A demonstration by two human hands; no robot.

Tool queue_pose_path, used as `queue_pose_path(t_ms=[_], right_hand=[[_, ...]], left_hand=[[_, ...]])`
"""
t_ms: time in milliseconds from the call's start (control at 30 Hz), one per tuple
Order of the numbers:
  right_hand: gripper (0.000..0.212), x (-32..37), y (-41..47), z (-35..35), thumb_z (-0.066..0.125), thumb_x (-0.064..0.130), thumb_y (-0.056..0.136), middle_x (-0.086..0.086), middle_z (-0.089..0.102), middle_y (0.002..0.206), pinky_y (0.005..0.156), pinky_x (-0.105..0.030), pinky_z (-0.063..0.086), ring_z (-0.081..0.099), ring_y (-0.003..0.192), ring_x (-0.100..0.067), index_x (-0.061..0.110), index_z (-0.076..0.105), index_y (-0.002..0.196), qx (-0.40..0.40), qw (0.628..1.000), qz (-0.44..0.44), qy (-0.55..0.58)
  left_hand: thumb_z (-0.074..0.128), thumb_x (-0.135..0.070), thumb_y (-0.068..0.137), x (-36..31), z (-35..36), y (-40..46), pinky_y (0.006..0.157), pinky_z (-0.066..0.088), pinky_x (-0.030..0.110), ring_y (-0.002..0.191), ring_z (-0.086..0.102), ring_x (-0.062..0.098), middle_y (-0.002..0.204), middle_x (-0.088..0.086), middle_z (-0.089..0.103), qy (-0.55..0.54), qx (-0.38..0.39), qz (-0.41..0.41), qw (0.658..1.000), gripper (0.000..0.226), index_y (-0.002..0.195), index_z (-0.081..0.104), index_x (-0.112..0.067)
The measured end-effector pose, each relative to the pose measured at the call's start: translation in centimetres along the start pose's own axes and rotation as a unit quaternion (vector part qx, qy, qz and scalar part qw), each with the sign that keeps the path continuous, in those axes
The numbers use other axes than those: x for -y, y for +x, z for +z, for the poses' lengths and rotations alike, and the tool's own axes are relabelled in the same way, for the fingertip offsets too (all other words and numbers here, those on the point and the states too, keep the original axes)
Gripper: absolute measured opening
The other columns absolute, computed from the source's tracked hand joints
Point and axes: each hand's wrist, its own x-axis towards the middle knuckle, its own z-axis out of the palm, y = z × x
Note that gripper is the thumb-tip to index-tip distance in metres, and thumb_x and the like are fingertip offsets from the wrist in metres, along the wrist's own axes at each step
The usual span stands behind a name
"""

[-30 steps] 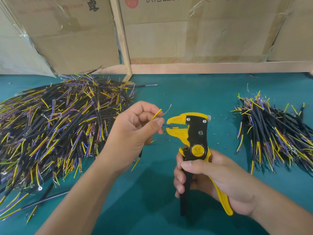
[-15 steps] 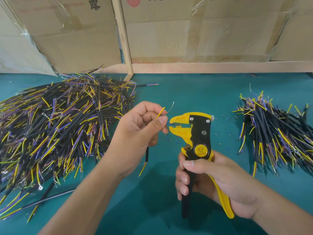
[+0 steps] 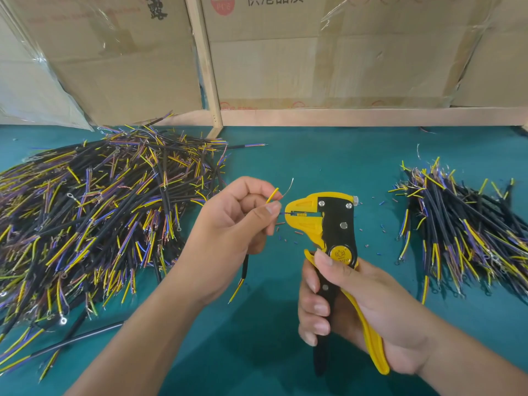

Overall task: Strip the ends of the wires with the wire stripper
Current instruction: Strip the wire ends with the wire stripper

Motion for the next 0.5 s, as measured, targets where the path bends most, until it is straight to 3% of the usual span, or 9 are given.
queue_pose_path(t_ms=[100, 300, 500], right_hand=[[0.048, -0.12, -0.1, 0.41, 0.081, 0.049, 0.079, -0.009, 0.037, 0.063, 0.057, -0.039, 0.045, 0.039, 0.051, -0.023, 0.01, 0.053, 0.074, -0.02, 1.0, -0.004, -0.009], [0.052, 0.44, 0.06, 0.56, 0.078, 0.054, 0.067, -0.004, 0.027, 0.052, 0.045, -0.026, 0.031, 0.023, 0.041, -0.017, 0.015, 0.044, 0.062, -0.15, 0.985, -0.018, -0.079], [0.046, 0.54, 0.12, -0.05, 0.079, 0.049, 0.073, -0.004, 0.032, 0.055, 0.046, -0.029, 0.037, 0.03, 0.042, -0.019, 0.013, 0.05, 0.066, -0.102, 0.993, 0.002, -0.057]], left_hand=[[0.06, -0.012, 0.09, -0.08, -0.01, -0.02, 0.044, 0.028, 0.015, 0.044, 0.034, 0.005, 0.061, 0.003, 0.05, 0.001, 0.005, 0.0, 1.0, 0.008, 0.093, 0.065, -0.016], [0.059, -0.014, 0.09, 0.14, 0.08, -0.12, 0.045, 0.027, 0.015, 0.047, 0.03, 0.009, 0.061, 0.003, 0.05, 0.033, 0.024, -0.01, 0.999, 0.005, 0.093, 0.063, -0.014], [0.062, -0.009, 0.084, -0.02, -0.37, 0.03, 0.043, 0.026, 0.015, 0.045, 0.031, 0.008, 0.058, -0.003, 0.047, 0.07, 0.001, 0.002, 0.998, 0.014, 0.087, 0.065, -0.022]])
